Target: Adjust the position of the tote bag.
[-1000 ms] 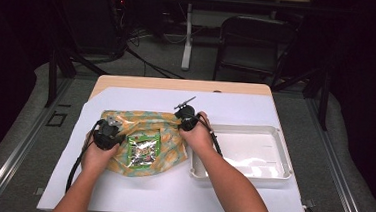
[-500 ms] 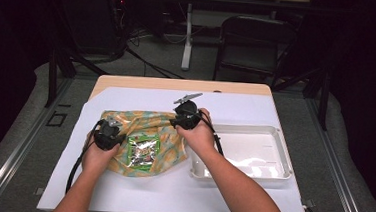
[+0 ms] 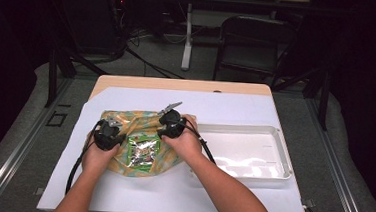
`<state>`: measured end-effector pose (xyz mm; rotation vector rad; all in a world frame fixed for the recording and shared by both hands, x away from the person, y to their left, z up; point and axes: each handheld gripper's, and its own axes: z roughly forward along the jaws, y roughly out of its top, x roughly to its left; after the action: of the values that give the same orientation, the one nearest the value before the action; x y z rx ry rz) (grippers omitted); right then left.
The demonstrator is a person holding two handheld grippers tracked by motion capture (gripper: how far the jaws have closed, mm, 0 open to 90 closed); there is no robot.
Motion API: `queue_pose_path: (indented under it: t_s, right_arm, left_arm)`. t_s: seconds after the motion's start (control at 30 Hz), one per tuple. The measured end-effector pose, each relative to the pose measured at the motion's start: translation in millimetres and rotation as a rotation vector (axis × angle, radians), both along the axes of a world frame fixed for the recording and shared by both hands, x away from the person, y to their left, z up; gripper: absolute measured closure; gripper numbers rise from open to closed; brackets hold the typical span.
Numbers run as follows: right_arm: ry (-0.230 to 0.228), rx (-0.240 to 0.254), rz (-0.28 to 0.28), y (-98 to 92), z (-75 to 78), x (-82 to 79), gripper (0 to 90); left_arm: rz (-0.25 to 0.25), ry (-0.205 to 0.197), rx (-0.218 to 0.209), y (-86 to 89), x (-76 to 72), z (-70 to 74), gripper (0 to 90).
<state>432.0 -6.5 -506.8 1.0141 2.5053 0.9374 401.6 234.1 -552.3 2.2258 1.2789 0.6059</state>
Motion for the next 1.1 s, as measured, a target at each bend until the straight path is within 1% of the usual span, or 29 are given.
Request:
queue_pose_path:
  t_s: [0.07,0.1,0.13,0.23,0.37,0.4,0.43,0.47,0.5,0.53,0.57,0.6,0.63,0.67,0.7,0.77,0.8,0.83,0.87,0.93,1.03,1.1]
  right_arm:
    - [0.006,-0.015,-0.013,2.0,-5.4,1.9,53.6]
    - [0.011,-0.042,-0.008,2.1,-6.9,3.5,53.8]
    - [0.005,-0.047,-0.020,2.9,-10.3,4.4,54.2]
    - [0.020,-0.091,-0.027,4.1,-16.4,7.7,55.8]
    - [0.020,-0.121,-0.036,3.8,-22.5,11.0,58.1]
    - [0.023,-0.139,-0.034,3.0,-22.8,12.2,58.9]
    - [0.023,-0.139,-0.039,2.4,-24.2,13.1,59.6]
    - [0.027,-0.142,-0.044,1.7,-25.0,13.9,60.0]
    - [0.039,-0.157,-0.041,0.5,-24.4,15.0,60.3]
    - [0.035,-0.148,-0.051,0.0,-25.7,15.6,60.8]
    - [0.043,-0.161,-0.051,-0.9,-25.3,16.4,61.1]
    - [0.042,-0.152,-0.059,-1.3,-26.6,16.8,61.6]
    - [0.047,-0.156,-0.061,-1.9,-26.9,17.4,62.1]
    - [0.053,-0.168,-0.061,-2.7,-26.7,18.0,62.8]
    - [0.058,-0.169,-0.063,-3.4,-27.4,18.5,63.9]
    - [0.068,-0.163,-0.076,-4.1,-29.4,19.2,65.4]
    - [0.079,-0.173,-0.075,-5.2,-29.2,20.0,66.0]
    - [0.082,-0.163,-0.086,-5.7,-30.7,20.2,66.3]
    - [0.095,-0.172,-0.085,-7.0,-30.6,20.9,66.8]
    - [0.100,-0.150,-0.096,-8.6,-32.8,21.3,67.5]
    - [0.119,-0.149,-0.102,-10.3,-32.4,21.7,69.0]
    - [0.121,-0.146,-0.109,-10.5,-32.5,21.6,70.5]
  left_arm:
    - [-0.004,0.002,0.005,0.1,0.0,0.3,73.6]
    - [-0.004,0.002,0.006,0.1,0.0,0.3,73.6]
    - [-0.005,0.001,0.006,0.0,0.0,0.3,73.6]
    - [-0.006,0.001,0.005,0.2,0.0,0.3,73.6]
    - [-0.006,-0.001,0.003,0.6,0.2,0.1,73.6]
    - [-0.006,0.000,0.002,0.7,0.1,0.2,73.6]
    - [-0.007,0.000,0.002,0.7,0.1,0.2,73.6]
    - [-0.007,-0.001,0.003,0.7,0.1,0.2,73.5]
    - [-0.007,-0.001,0.001,0.7,0.1,0.1,73.6]
    - [-0.006,-0.001,0.001,0.8,0.0,0.1,73.5]
    - [-0.007,-0.001,0.001,0.9,0.0,0.0,73.5]
    - [-0.006,-0.006,0.000,0.8,0.0,-0.3,73.5]
    - [-0.004,-0.007,0.000,1.0,-0.2,-0.4,73.4]
    - [0.001,-0.014,-0.003,1.0,-0.4,-1.0,73.3]
    - [0.000,-0.010,-0.007,1.5,-0.5,-0.9,73.2]
    - [0.002,-0.014,-0.010,1.7,-0.7,-1.4,72.9]
    - [0.002,-0.015,-0.009,1.8,-0.6,-1.4,72.8]
    - [0.002,-0.015,-0.009,1.7,-0.7,-1.4,72.8]
    - [0.002,-0.015,-0.009,1.8,-0.7,-1.4,72.7]
    - [0.003,-0.016,-0.009,2.0,-0.6,-1.4,72.5]
    - [-0.001,-0.010,-0.012,2.6,-0.5,-1.0,72.3]
    - [-0.001,-0.010,-0.012,2.6,-0.6,-1.1,72.2]
